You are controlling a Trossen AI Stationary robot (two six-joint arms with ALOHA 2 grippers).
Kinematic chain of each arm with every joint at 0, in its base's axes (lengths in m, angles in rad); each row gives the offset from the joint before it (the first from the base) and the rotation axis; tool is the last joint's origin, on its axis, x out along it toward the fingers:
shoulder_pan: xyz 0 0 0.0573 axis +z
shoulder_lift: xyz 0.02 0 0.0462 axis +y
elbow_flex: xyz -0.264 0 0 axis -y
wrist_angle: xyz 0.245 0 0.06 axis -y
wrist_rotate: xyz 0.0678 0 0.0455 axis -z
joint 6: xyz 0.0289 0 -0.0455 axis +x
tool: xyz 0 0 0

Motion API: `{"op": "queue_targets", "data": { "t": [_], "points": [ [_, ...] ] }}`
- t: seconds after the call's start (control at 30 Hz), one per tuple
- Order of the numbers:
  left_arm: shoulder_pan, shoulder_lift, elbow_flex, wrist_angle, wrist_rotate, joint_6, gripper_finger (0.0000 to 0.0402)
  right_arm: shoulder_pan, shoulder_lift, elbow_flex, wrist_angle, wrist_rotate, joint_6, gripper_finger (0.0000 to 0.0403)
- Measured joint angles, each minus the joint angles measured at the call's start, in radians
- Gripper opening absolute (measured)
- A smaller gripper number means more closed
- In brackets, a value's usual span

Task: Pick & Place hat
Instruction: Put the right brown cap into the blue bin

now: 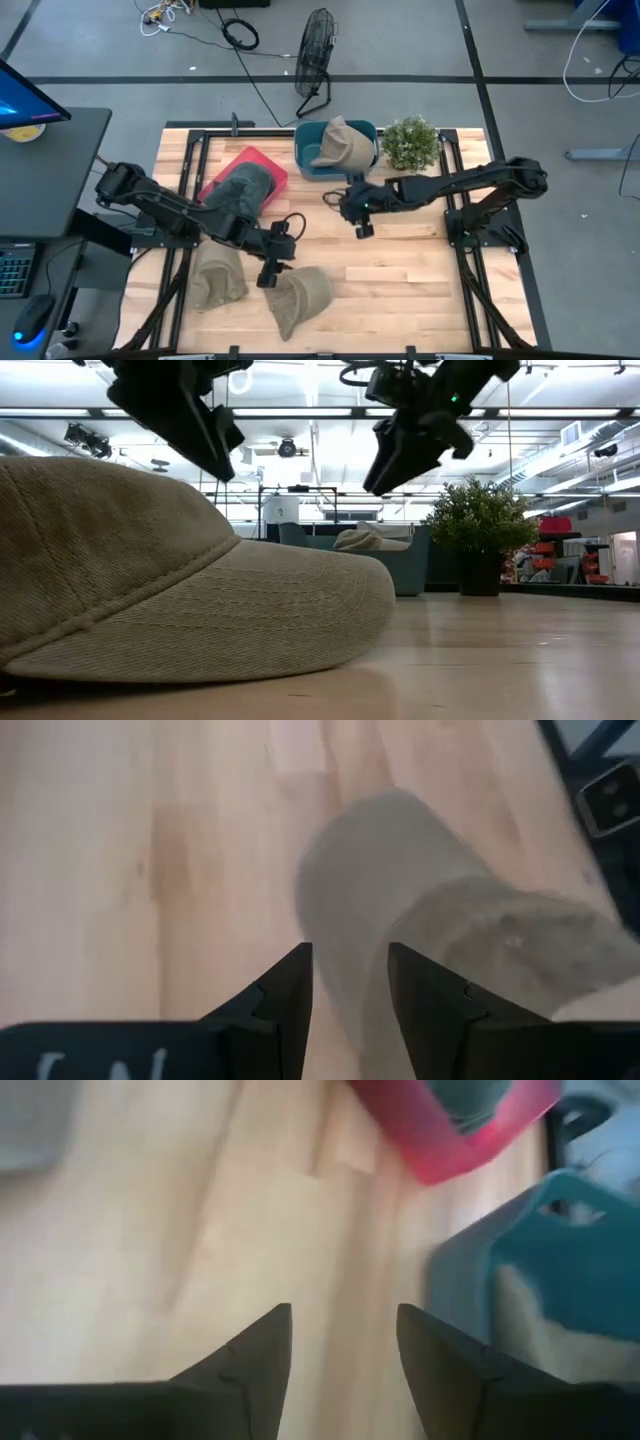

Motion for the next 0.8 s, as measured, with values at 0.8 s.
{"op": "queue_targets", "data": {
  "t": [0.8],
  "points": [
    [-0.123,0.183,0.001,0.096,-0.015,-0.040,0.0136,0.281,0.010,0.000,-0.047,-0.002,0.400,0.0185]
  ]
}}
